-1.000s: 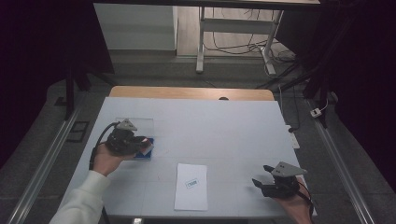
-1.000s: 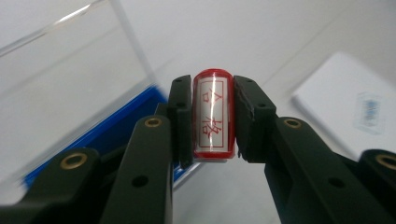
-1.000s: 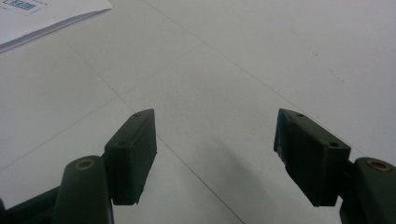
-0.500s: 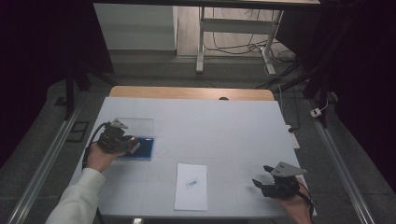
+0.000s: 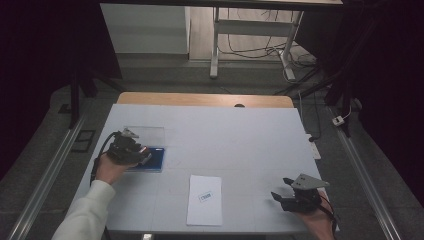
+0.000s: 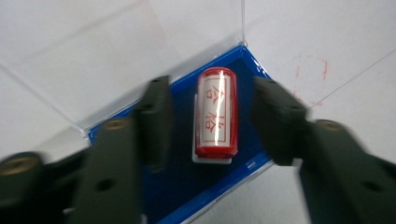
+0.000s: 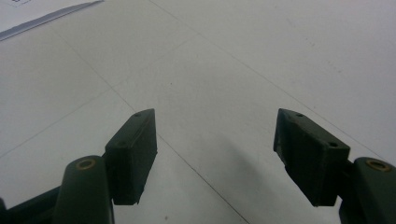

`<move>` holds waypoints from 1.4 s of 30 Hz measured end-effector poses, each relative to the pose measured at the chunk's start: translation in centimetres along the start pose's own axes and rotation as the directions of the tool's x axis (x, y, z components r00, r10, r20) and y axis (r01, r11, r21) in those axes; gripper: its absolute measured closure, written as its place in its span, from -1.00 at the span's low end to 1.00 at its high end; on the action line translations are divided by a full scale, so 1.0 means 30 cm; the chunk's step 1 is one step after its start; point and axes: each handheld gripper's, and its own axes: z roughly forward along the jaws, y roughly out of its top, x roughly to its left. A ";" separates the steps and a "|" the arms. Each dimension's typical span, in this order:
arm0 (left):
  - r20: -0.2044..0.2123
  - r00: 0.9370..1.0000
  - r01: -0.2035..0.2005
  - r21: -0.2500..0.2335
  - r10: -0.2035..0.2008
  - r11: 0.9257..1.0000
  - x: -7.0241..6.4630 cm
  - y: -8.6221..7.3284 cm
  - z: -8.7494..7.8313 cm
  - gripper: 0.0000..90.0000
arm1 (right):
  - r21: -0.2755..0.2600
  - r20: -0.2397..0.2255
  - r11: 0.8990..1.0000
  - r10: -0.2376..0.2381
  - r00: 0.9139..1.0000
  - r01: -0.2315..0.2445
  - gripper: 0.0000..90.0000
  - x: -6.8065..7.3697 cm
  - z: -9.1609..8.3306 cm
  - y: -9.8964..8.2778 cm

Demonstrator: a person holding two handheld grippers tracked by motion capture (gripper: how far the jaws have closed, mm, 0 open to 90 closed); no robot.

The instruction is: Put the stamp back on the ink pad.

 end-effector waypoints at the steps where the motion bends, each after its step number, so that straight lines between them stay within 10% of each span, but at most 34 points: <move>1: -0.002 1.000 0.003 -0.017 -0.003 1.000 -0.005 -0.008 -0.012 -0.11 | 0.004 0.002 1.000 -0.004 1.000 0.004 -0.33 -0.001 -0.001 -0.001; 16: 0.093 0.995 -0.009 -0.141 0.023 0.990 -0.121 -0.199 -0.167 -0.19 | -0.011 0.012 1.000 -0.004 1.000 0.004 -0.33 0.000 -0.006 0.001; 29: 0.135 0.987 -0.058 -0.167 0.082 0.984 -0.227 -0.317 -0.152 -0.20 | -0.026 0.019 1.000 0.004 1.000 -0.003 -0.33 -0.009 -0.008 -0.006; 42: 0.127 0.988 -0.063 -0.173 0.086 0.983 -0.229 -0.325 -0.134 -0.20 | -0.027 0.017 1.000 -0.005 1.000 0.005 -0.33 -0.007 -0.008 -0.009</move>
